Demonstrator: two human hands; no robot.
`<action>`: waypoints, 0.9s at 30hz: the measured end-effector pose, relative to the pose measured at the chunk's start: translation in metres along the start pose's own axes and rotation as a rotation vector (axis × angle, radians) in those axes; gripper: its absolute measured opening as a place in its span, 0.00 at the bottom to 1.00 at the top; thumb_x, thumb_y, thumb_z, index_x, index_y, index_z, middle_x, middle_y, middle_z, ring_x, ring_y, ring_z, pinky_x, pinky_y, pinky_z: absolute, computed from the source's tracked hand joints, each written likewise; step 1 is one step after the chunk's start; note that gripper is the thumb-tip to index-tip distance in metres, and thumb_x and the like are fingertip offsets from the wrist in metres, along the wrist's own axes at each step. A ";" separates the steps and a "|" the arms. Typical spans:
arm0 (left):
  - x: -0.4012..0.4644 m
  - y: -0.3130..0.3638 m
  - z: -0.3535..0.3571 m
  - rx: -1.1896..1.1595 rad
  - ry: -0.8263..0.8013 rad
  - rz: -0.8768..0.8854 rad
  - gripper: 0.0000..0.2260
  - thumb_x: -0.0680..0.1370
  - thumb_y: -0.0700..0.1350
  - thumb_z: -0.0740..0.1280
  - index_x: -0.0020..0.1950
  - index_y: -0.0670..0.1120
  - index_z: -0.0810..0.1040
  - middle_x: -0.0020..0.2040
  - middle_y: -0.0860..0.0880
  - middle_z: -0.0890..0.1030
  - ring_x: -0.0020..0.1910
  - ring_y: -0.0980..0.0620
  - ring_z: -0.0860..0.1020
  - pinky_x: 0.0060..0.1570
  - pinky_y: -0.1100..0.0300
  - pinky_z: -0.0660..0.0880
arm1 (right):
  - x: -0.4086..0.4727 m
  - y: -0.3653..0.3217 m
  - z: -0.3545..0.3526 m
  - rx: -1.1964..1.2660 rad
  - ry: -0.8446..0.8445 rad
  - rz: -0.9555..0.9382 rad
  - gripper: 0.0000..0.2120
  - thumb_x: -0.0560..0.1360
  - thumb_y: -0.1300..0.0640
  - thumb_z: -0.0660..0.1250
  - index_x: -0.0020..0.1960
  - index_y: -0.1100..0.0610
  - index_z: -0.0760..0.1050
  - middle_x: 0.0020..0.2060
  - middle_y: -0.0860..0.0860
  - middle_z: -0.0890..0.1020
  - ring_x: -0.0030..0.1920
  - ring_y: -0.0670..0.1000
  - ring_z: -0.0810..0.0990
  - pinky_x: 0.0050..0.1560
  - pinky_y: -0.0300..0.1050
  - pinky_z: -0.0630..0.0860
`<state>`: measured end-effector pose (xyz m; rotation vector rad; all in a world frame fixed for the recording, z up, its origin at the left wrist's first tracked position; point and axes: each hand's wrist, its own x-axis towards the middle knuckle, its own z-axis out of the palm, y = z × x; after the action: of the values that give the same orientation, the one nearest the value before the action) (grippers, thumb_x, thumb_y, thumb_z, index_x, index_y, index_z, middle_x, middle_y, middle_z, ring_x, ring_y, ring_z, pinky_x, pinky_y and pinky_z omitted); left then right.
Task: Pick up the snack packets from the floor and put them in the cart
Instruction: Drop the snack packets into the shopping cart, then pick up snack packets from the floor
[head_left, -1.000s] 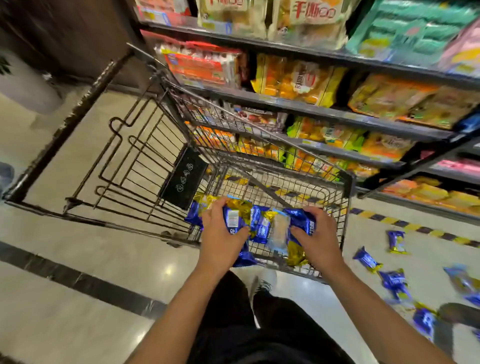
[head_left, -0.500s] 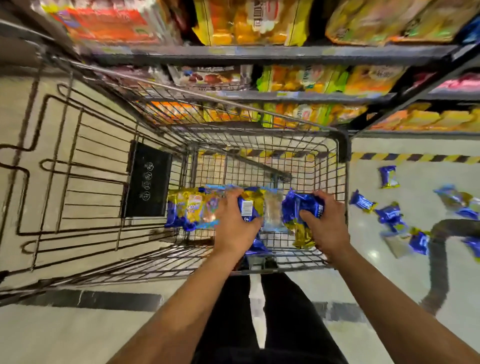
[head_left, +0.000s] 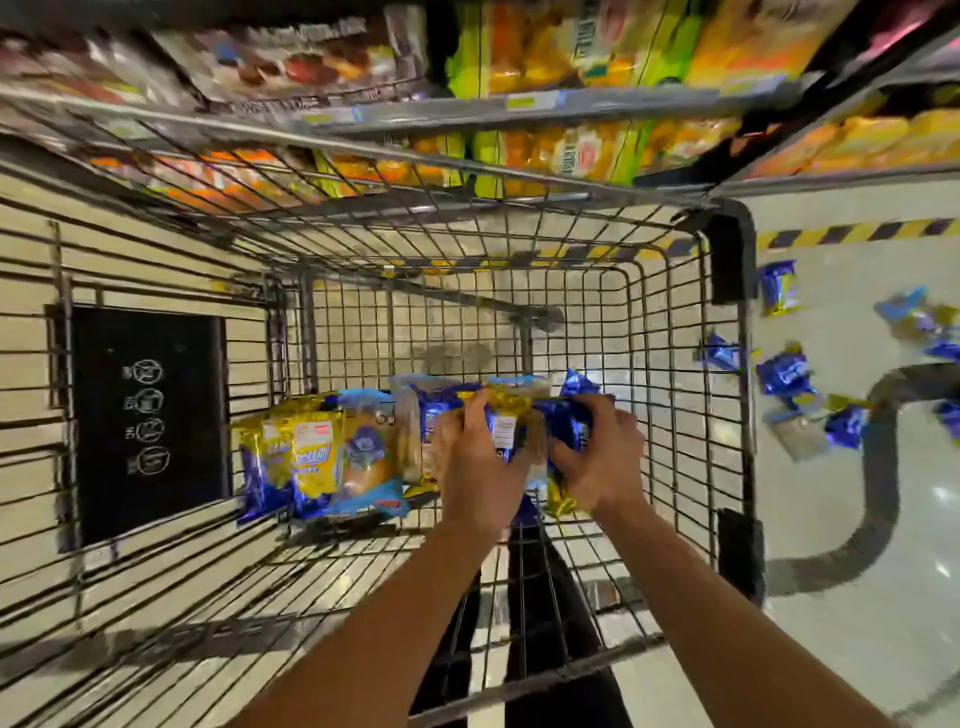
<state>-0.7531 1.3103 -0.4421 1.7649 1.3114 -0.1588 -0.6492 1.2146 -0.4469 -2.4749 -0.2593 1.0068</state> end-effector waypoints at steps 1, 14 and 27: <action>0.003 -0.002 0.008 0.027 -0.003 -0.010 0.32 0.72 0.57 0.73 0.74 0.54 0.66 0.64 0.47 0.71 0.63 0.45 0.68 0.65 0.48 0.68 | 0.004 0.002 0.005 -0.038 0.023 0.003 0.32 0.64 0.40 0.67 0.65 0.51 0.72 0.54 0.56 0.77 0.55 0.55 0.74 0.52 0.40 0.67; 0.006 -0.017 0.028 0.086 -0.027 -0.048 0.41 0.72 0.49 0.72 0.80 0.55 0.54 0.75 0.43 0.55 0.72 0.42 0.58 0.70 0.47 0.65 | 0.011 0.003 0.036 -0.087 0.086 -0.055 0.31 0.72 0.46 0.70 0.73 0.46 0.67 0.64 0.59 0.65 0.63 0.59 0.63 0.67 0.48 0.64; -0.031 0.008 -0.047 0.002 0.005 -0.032 0.34 0.74 0.43 0.72 0.77 0.52 0.62 0.74 0.48 0.58 0.74 0.45 0.58 0.72 0.51 0.64 | -0.045 -0.030 -0.043 0.027 0.087 -0.032 0.41 0.69 0.41 0.68 0.76 0.56 0.59 0.66 0.61 0.67 0.67 0.59 0.63 0.63 0.47 0.62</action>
<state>-0.7781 1.3221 -0.3920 1.7475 1.3440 -0.1743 -0.6513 1.2117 -0.3784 -2.4753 -0.2554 0.8815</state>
